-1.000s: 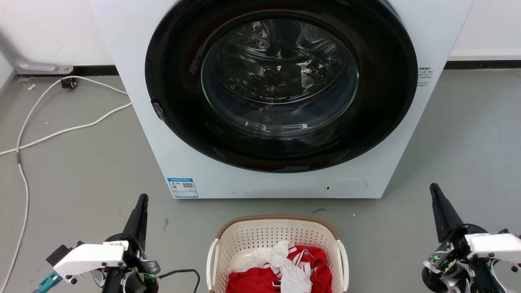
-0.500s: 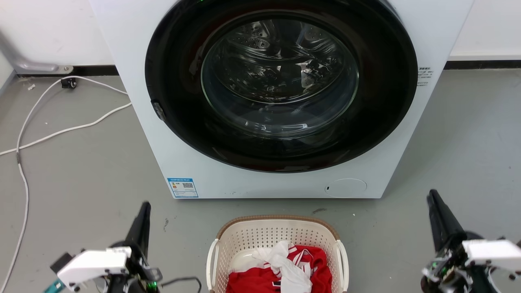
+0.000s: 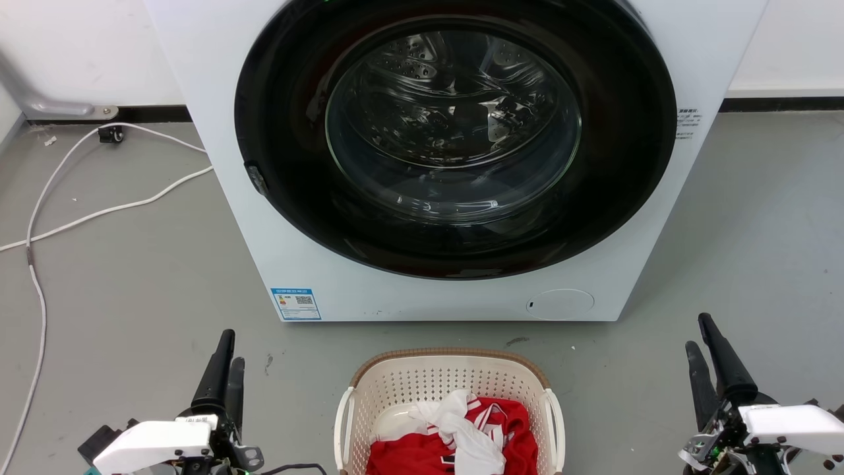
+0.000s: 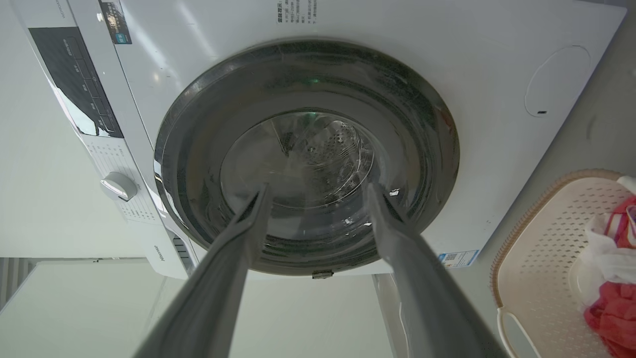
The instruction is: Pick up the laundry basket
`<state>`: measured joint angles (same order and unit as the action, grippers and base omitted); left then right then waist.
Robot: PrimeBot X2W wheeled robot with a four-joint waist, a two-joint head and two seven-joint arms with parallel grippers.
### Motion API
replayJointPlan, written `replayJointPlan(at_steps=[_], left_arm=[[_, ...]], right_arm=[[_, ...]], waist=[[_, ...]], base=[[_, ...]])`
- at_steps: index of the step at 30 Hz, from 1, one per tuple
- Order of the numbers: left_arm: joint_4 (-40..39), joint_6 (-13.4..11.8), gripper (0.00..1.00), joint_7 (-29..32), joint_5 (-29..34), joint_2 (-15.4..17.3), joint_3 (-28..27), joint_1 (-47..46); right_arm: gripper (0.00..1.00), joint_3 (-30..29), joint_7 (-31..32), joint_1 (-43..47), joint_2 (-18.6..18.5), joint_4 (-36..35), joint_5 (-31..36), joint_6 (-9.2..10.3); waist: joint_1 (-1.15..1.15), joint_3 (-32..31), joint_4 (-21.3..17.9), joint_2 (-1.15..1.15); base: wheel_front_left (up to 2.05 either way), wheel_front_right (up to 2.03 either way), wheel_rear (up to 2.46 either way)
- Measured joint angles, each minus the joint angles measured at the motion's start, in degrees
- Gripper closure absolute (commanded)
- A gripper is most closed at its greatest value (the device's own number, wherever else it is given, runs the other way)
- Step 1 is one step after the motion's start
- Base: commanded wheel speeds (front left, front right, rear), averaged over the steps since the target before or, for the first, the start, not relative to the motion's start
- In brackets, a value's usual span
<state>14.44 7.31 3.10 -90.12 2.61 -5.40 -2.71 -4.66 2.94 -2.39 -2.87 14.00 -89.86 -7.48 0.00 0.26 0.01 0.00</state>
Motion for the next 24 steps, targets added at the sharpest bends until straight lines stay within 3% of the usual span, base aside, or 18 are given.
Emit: replayJointPlan(at_steps=[6,12,24], left_arm=[[-0.9,0.0,0.0,-1.6,2.5,0.0,-0.5,0.2],[-1.2,0.0,0.0,-3.0,9.0,0.0,-2.5,0.5],[-5.0,-3.1,0.0,-5.6,17.3,0.0,-6.1,0.5]], right_arm=[[0.0,0.1,-1.5,0.2,0.0,-0.7,3.0,0.0],[0.0,-0.6,-3.0,0.2,0.0,-1.3,7.8,0.0],[0.0,-0.3,-5.5,0.1,0.0,-6.4,25.6,0.0]], waist=[[0.0,0.1,0.0,0.0],[0.0,0.2,0.1,0.0],[0.0,0.4,0.3,0.0]], base=[[0.0,0.0,0.0],[0.0,0.0,0.0],[0.0,0.0,0.0]])
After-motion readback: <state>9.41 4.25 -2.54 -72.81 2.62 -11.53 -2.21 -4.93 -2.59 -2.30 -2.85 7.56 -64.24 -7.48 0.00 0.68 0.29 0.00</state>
